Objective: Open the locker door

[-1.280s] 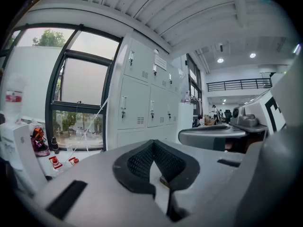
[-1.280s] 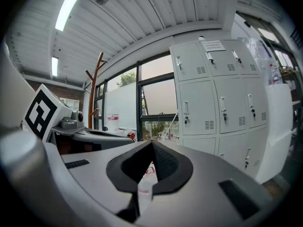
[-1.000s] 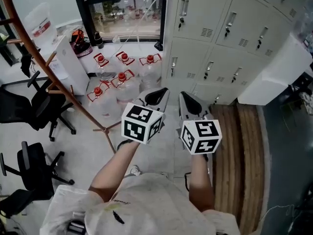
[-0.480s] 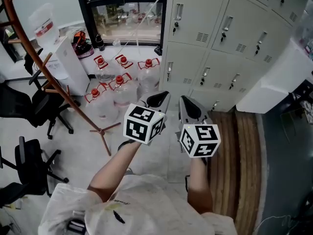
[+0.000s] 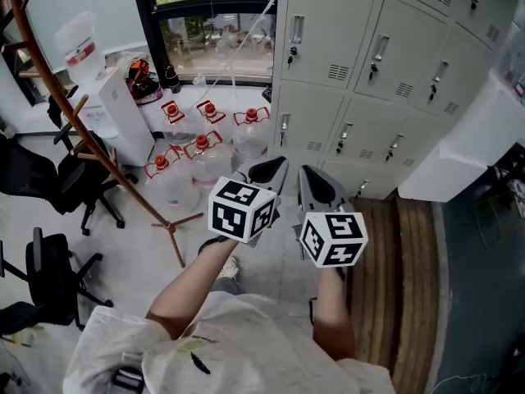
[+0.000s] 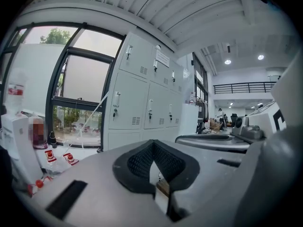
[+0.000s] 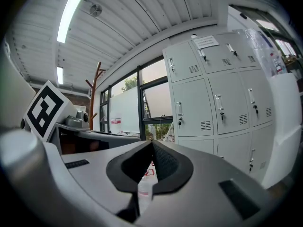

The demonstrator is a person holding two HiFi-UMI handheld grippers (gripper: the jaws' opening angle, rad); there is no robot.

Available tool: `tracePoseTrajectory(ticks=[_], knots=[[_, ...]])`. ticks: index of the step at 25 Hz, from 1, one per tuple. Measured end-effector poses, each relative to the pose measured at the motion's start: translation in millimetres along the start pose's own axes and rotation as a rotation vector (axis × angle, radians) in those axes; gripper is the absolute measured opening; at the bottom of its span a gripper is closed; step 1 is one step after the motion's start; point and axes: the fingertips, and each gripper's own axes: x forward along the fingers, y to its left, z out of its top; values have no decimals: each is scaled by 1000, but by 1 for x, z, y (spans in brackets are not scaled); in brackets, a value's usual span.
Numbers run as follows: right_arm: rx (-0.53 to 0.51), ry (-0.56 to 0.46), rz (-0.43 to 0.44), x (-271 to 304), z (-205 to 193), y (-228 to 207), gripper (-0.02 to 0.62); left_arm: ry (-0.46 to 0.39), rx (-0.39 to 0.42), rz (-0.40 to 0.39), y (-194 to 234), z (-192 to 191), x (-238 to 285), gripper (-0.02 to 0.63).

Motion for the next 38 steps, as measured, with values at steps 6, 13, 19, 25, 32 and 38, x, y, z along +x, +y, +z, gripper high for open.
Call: tracePoseTrajectory(ticks=[6,13,19,25,32,38], knots=[[1,3,0,22,-4,-9,3,-5,-19,8,18,-2,18,5],[-1,1,-30,76,2,-30,3,-7,-34,-9,64,9,57,5],[34,-3,-47,137,13,-45,3,9,-38,-41,116,26,98,5],[97,-16,-81,197,27,-68,3,22,-27,-85,162,45,141,5],[182,-36,-110,256,40,-90,3,29,-38,-135,206,62,182,5],[285,-66,-129,294,48,-113,3,29,-25,-180,232,72,215,5]])
